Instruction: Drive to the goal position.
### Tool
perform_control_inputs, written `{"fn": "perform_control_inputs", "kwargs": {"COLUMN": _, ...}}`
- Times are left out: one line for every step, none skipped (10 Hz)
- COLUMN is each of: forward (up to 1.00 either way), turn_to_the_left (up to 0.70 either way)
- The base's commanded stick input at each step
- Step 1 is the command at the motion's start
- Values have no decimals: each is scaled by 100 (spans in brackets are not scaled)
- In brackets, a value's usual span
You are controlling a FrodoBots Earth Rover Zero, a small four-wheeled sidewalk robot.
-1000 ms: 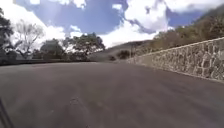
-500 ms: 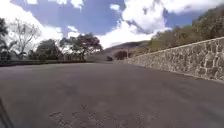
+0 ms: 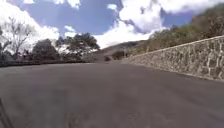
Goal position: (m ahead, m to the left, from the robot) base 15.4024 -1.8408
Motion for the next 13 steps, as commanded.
{"fn": "perform_control_inputs", "kwargs": {"forward": 70, "turn_to_the_left": 0}}
{"fn": "perform_control_inputs", "kwargs": {"forward": 70, "turn_to_the_left": 0}}
{"fn": "perform_control_inputs", "kwargs": {"forward": 70, "turn_to_the_left": 0}}
{"fn": "perform_control_inputs", "kwargs": {"forward": 70, "turn_to_the_left": 0}}
{"fn": "perform_control_inputs", "kwargs": {"forward": 70, "turn_to_the_left": 0}}
{"fn": "perform_control_inputs", "kwargs": {"forward": 70, "turn_to_the_left": 0}}
{"fn": "perform_control_inputs", "kwargs": {"forward": 70, "turn_to_the_left": 0}}
{"fn": "perform_control_inputs", "kwargs": {"forward": 70, "turn_to_the_left": 0}}
{"fn": "perform_control_inputs", "kwargs": {"forward": 70, "turn_to_the_left": 0}}
{"fn": "perform_control_inputs", "kwargs": {"forward": 70, "turn_to_the_left": 0}}
{"fn": "perform_control_inputs", "kwargs": {"forward": 70, "turn_to_the_left": 0}}
{"fn": "perform_control_inputs", "kwargs": {"forward": 70, "turn_to_the_left": 0}}
{"fn": "perform_control_inputs", "kwargs": {"forward": 70, "turn_to_the_left": 0}}
